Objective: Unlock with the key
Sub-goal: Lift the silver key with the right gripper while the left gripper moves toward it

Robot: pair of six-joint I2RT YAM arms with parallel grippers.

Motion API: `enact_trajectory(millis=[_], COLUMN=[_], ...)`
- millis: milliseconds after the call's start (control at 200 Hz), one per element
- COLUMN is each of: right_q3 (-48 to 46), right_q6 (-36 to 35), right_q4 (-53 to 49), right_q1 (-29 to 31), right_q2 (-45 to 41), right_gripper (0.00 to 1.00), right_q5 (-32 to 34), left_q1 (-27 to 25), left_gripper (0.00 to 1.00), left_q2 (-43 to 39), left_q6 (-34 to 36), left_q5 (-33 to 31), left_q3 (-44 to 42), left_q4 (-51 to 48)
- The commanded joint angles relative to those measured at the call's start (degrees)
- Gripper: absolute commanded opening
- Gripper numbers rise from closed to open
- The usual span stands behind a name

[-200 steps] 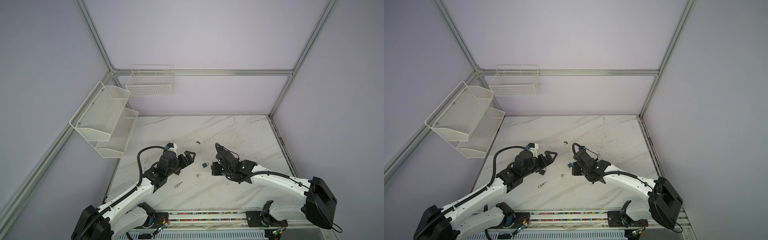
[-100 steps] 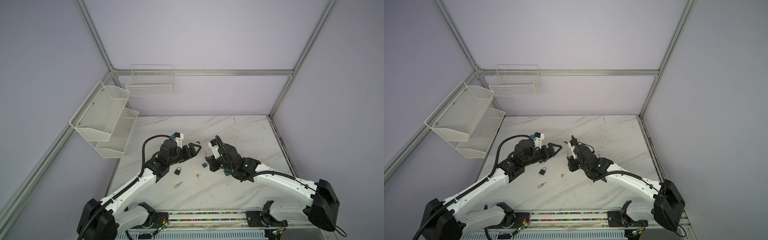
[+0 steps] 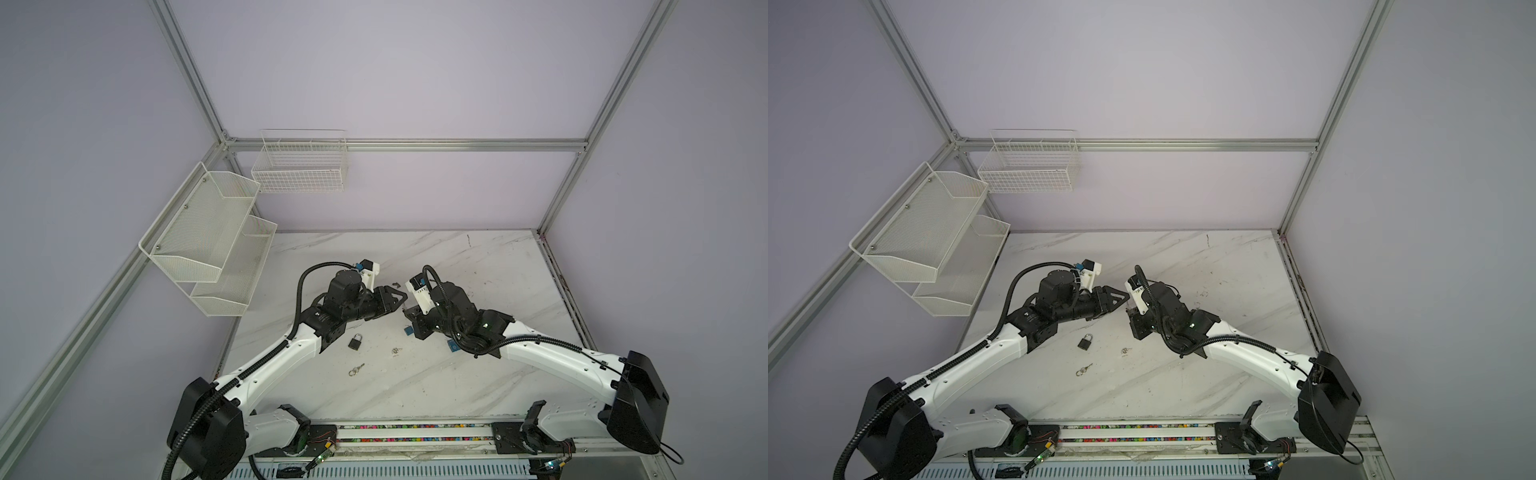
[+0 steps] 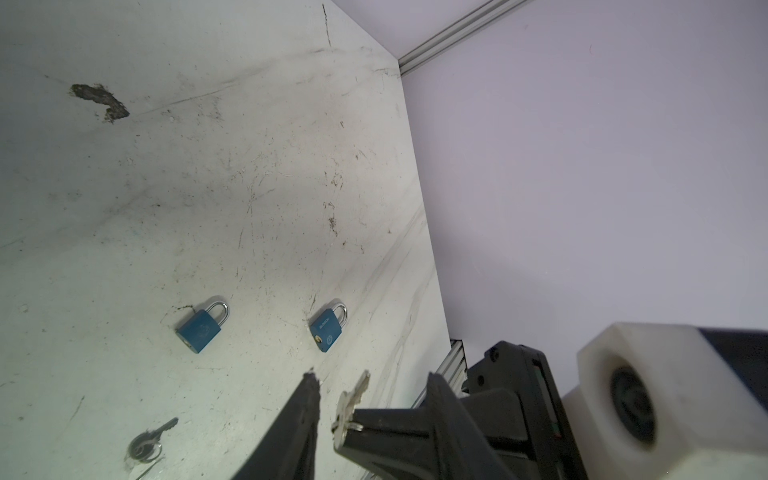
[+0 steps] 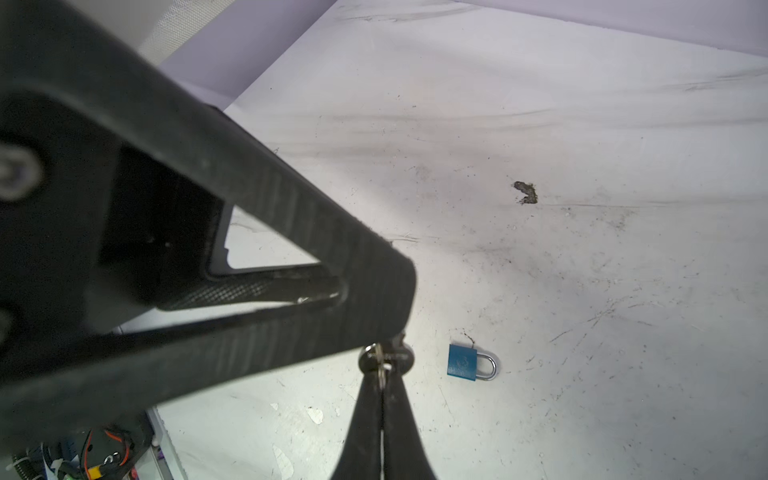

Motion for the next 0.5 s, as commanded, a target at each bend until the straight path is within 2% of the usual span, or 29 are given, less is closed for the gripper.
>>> enact_trajectory(millis=[0,300,495], right_q3=[1.38,1.66,1.84], right_q6=[-1.5,-1.56,-1.68], right_q4=[1.23,1.29,1.17], right_q1=[0.3,0.27,0.26], right_q2=[-0.65,-0.74,-1.1], right_gripper=[0.0,0.0,0.0], right_q5=[-0.88,-1.22,-0.89], left_q1=[-0.33,-1.34,-1.79], left_gripper=[0.37,0.22,0.15], left_q2=[0.41,2.83,3.55], left_q6=[1.84,4.12,5.35], left_q5=[0.89,-0.68,-1.93], left_q3=[6.31,9.1,9.38], left_q4=[0.78,-1.22,-2.29])
